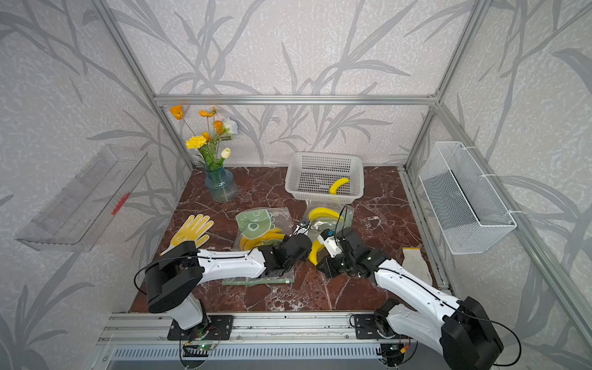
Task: Open the zip-top bag and take out the banana
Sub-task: Pick up the banana from the zipper food storage bag, then place the banana in the basket.
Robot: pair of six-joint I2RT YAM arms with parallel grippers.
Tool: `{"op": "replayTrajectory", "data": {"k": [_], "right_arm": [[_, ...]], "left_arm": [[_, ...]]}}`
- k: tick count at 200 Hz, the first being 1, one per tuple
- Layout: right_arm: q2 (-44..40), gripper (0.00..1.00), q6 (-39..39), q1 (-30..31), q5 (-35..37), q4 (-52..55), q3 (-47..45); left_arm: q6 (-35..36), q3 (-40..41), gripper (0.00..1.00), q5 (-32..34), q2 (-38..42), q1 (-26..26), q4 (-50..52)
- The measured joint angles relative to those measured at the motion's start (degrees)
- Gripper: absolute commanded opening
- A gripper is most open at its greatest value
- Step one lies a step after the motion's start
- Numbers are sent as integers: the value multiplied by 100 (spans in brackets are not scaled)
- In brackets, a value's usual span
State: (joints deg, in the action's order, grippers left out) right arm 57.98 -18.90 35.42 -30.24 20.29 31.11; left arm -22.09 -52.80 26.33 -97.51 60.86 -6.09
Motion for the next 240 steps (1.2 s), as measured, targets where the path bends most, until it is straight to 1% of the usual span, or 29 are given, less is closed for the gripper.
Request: {"op": "replayTrajectory", "data": {"k": [24,67,200,240], "right_arm": [[-437,1,26,-37,-289,107,-26],[-1235,1,-79,-101,-442,153,-275],[-2706,0,-490,-293,-544,50,-433],[-3023,0,-597,-496,-542,37,-426]], "left_arm": [[0,0,0,-140,0,-50,-66],[0,0,0,-341,0,-98,-127],[-262,-87,0,-1106,-140,-151,-260],[-448,-229,0,-1419,-249,-234,-310]]}}
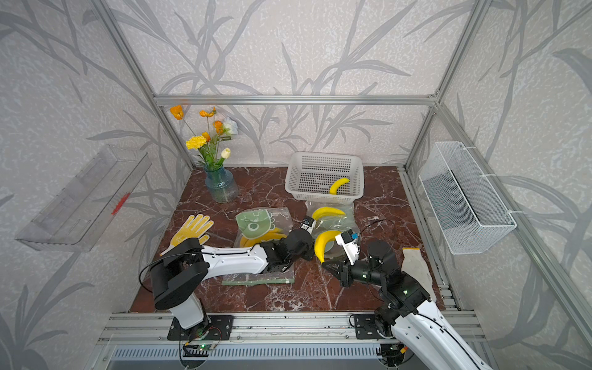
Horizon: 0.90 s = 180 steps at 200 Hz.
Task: Open the zip-top bag and take out the banana
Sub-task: Place the banana in the basket.
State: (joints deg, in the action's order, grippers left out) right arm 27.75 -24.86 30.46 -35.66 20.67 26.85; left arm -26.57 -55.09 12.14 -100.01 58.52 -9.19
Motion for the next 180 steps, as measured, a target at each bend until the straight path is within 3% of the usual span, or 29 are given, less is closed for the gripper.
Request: {"op": "replayTrajectory", "data": {"k": [108,180], "right_arm": [[221,0,2,-468,-308,-168,916],[940,0,286,-758,-413,-354,1521]], "left_arm": [[-352,-122,0,-774,-168,-177,-212],[-450,-181,0,-1134,-328,-175,-380]]}}
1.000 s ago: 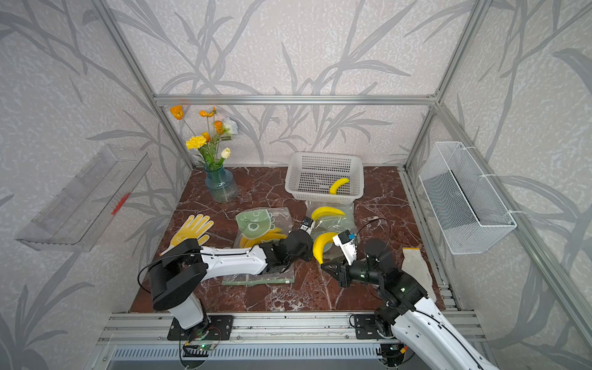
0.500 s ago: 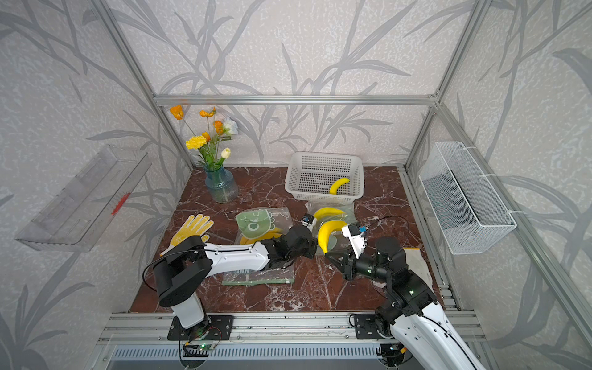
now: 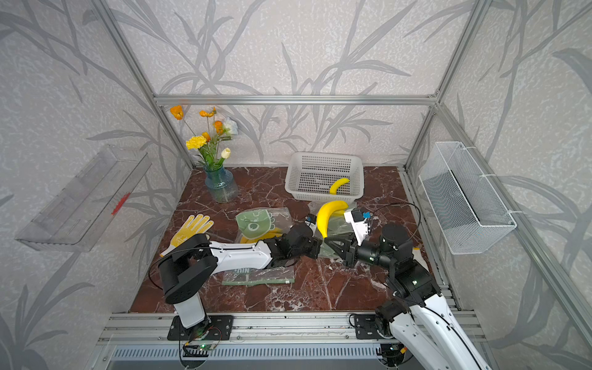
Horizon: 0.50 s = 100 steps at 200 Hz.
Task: Open the zip-top bag and take out the banana
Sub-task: Place the banana in the basket.
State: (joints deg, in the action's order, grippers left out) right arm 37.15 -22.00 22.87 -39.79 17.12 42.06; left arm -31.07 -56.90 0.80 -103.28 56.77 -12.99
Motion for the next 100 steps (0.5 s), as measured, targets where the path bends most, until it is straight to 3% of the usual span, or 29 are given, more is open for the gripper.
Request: {"op": "replayTrajectory", "data": {"k": [42,100], "right_arm": [[1104,0,417,-579,-68,-122,586],[3877,0,1344,-852,400,-424,2085]], "left_arm": [[4,0,0,-90,2,0,-44],[107,7,0,-140,4,44,-79]]}}
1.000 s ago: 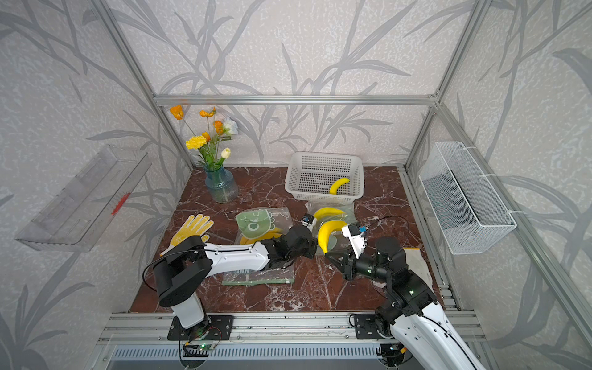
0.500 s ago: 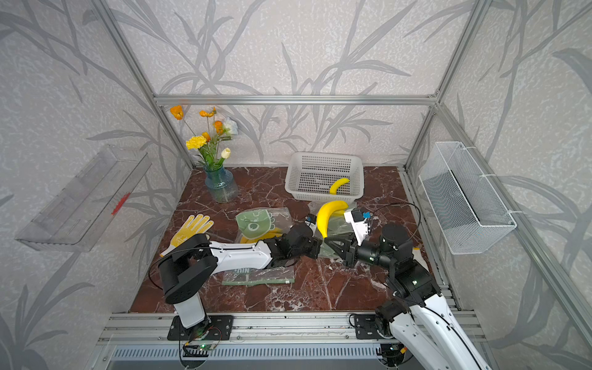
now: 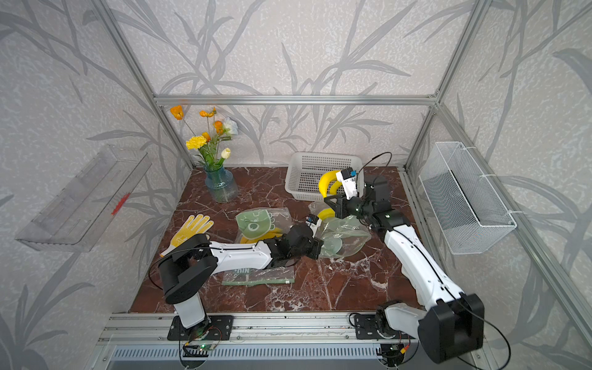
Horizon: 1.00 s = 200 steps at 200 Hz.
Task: Open the zip-top bag and take out the banana
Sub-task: Place the banana in the basket.
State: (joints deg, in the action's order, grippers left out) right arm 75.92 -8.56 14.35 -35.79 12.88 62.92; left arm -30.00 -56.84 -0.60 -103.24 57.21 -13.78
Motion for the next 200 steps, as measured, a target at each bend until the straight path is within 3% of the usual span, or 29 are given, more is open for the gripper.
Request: {"op": "replayTrajectory", "data": {"k": [63,124,200], "right_arm": [[2065,0,369,-35,866,-48,1451],[3917,0,46,-350,800,221,2857],[4481,1,-122,-455,837,632,3209]], "left_arm": [[201,48,0,57,83,39,9],[203,76,0,116,83,44,7],[216,98,0,208,83,44,9]]}}
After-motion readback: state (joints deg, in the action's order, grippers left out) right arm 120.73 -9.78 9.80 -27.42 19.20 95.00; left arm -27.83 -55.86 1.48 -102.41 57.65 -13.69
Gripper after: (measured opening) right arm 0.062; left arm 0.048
